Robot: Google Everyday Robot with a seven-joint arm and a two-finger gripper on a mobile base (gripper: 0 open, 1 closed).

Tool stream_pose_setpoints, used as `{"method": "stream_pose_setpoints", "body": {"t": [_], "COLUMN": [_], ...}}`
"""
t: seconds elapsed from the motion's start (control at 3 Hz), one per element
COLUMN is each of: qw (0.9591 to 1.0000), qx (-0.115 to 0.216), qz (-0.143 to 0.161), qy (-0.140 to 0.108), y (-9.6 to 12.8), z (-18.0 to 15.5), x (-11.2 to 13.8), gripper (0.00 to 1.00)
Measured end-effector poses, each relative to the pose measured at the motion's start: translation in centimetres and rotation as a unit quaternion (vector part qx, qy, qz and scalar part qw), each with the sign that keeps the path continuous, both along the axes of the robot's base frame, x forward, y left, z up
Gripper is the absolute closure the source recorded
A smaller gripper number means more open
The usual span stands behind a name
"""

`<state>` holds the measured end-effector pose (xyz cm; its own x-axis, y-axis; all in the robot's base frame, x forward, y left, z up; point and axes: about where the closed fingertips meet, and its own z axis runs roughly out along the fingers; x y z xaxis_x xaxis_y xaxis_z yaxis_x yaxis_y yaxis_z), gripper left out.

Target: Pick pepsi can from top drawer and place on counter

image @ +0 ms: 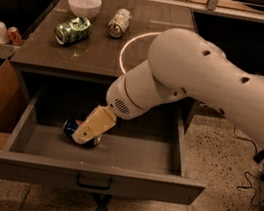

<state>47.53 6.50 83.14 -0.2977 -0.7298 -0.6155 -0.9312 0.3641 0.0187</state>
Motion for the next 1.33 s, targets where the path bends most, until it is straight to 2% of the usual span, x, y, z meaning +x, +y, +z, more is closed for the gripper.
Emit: {"method": "stream_pose_setpoints", "body": {"t": [0.33,0.67,1.0,1.33], "qw": [1.0,0.9998,0.9992,0.9992], "qx": [0.003,0.011,0.036,0.036], "qz": [0.003,0.008,0.002,0.002], "qy": [0.007,0.017,0.017,0.017], "y": [-0.2,-0.7,-1.3,-1.3], "z": [-4.6,-12.5,-17.8,-17.8], "x": [0.3,0.8,1.9,1.8], "gripper": [0.0,0.0,0.0,0.0]}}
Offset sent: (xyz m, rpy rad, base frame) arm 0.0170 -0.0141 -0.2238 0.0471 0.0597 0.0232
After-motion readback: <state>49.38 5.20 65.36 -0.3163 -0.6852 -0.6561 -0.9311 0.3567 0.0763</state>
